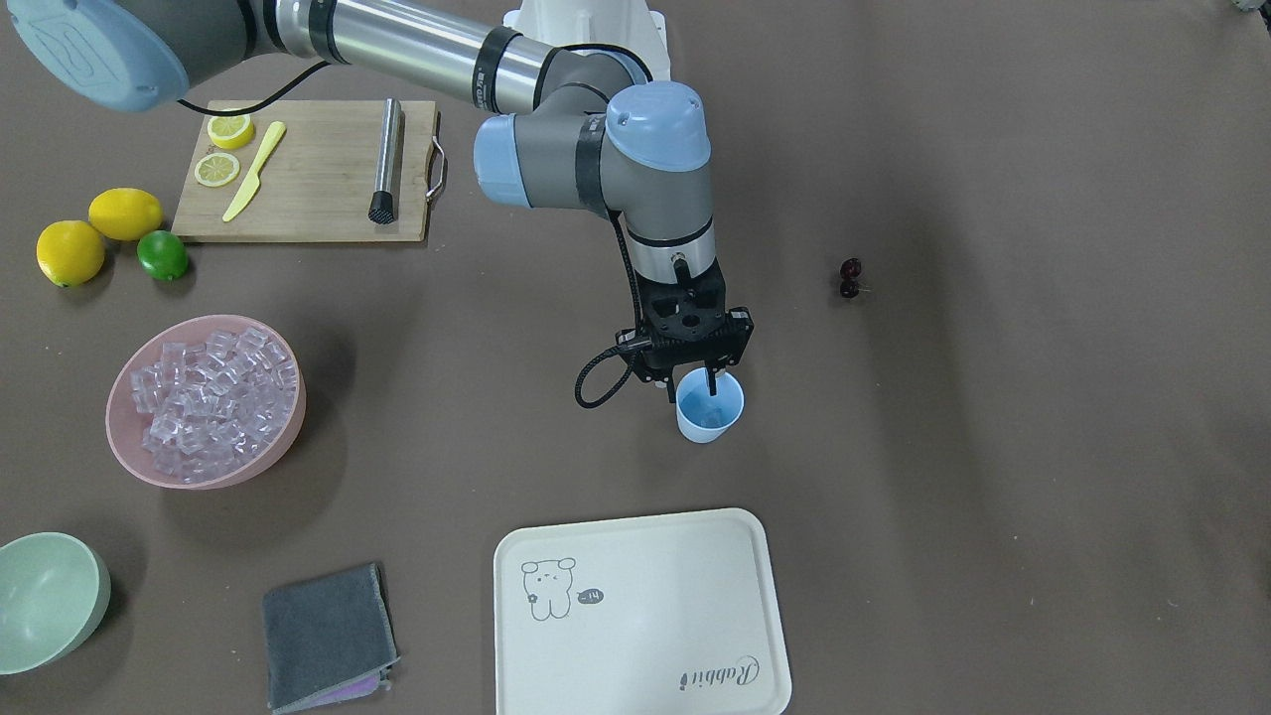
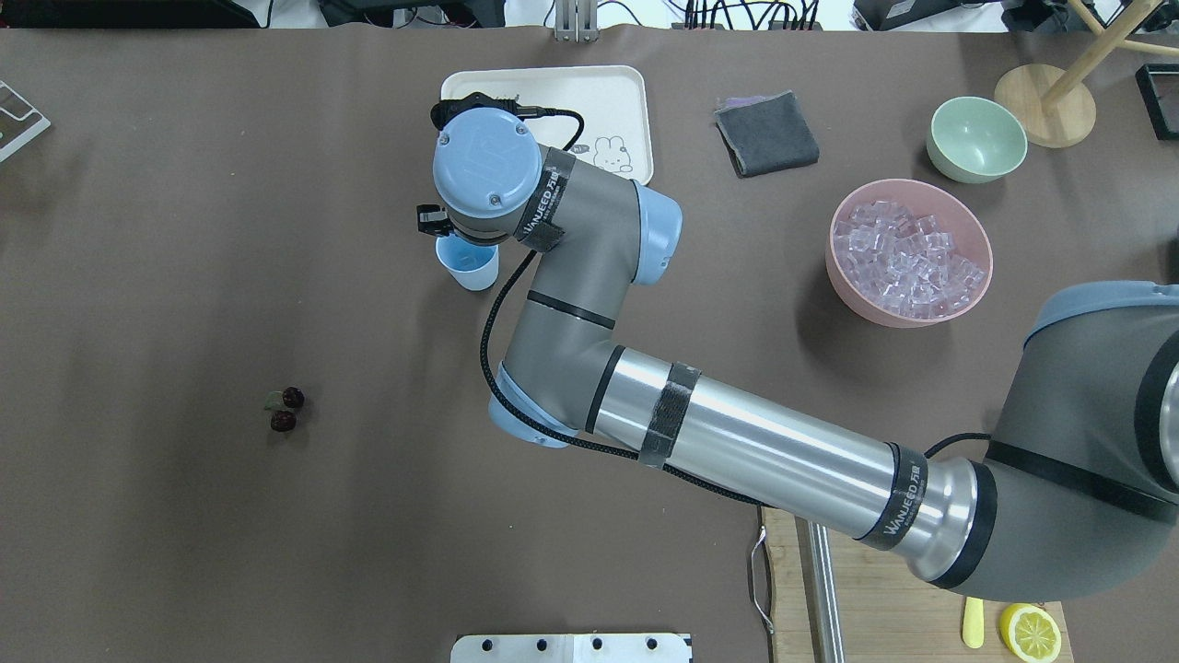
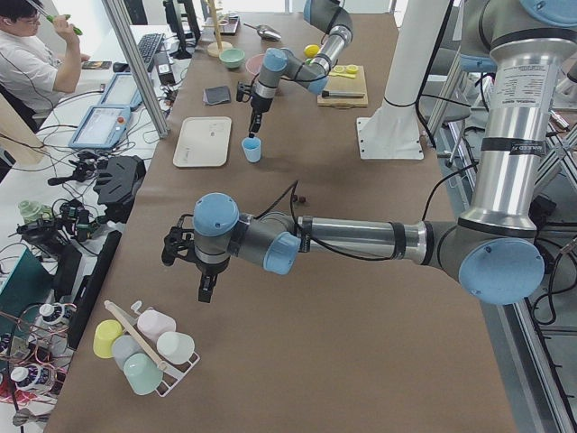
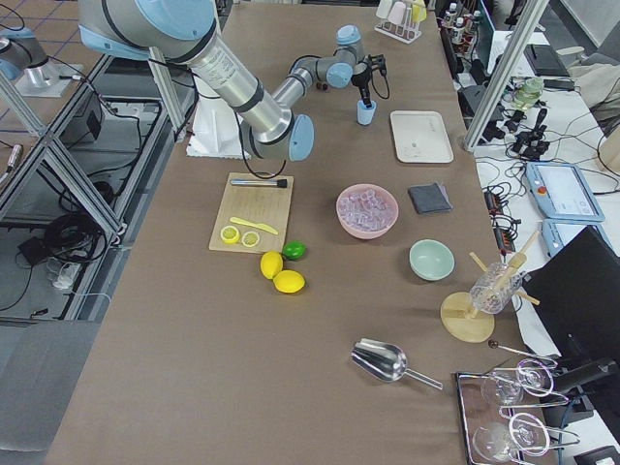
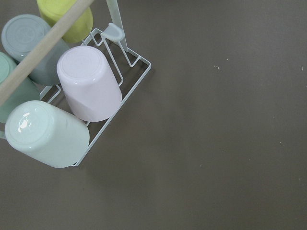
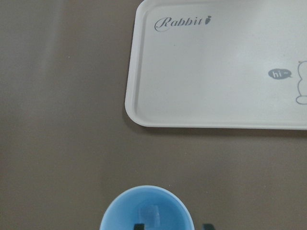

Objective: Put ice and cherries in cup
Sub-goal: 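Open the right gripper to drop the ice cube into the cup, then move the right gripper back to the pink bowl of ice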

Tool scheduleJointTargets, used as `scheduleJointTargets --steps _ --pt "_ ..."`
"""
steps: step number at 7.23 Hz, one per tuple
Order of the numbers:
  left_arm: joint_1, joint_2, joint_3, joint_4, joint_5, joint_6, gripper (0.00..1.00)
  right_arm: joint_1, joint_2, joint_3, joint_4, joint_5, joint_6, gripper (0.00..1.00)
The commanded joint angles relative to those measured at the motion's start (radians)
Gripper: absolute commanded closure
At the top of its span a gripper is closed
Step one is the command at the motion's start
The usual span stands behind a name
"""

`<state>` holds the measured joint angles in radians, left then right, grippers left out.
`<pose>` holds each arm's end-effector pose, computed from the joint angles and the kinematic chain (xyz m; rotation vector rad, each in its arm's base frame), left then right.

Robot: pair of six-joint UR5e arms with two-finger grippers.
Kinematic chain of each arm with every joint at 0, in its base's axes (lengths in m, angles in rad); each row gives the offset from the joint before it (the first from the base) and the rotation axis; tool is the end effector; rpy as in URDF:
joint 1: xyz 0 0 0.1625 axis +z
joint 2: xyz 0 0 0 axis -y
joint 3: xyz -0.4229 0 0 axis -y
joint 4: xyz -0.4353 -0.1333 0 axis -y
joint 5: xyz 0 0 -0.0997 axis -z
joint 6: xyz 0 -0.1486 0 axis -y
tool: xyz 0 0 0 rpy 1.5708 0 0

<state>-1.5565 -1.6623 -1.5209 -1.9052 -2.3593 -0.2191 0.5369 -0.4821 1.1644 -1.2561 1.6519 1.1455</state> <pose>-0.0192 -0.6051 0.6263 0.2629 0.8144 -0.0439 -0.7037 -0.5600 0.0807 0.3953 -0.9178 0.0617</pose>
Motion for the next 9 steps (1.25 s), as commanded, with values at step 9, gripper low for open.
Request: scheduleJointTargets --steps 9 --pt "0.001 0.009 0.014 -0.055 0.0 -0.002 0.02 0.46 -0.691 0.397 0.007 0.559 -0.767 0.19"
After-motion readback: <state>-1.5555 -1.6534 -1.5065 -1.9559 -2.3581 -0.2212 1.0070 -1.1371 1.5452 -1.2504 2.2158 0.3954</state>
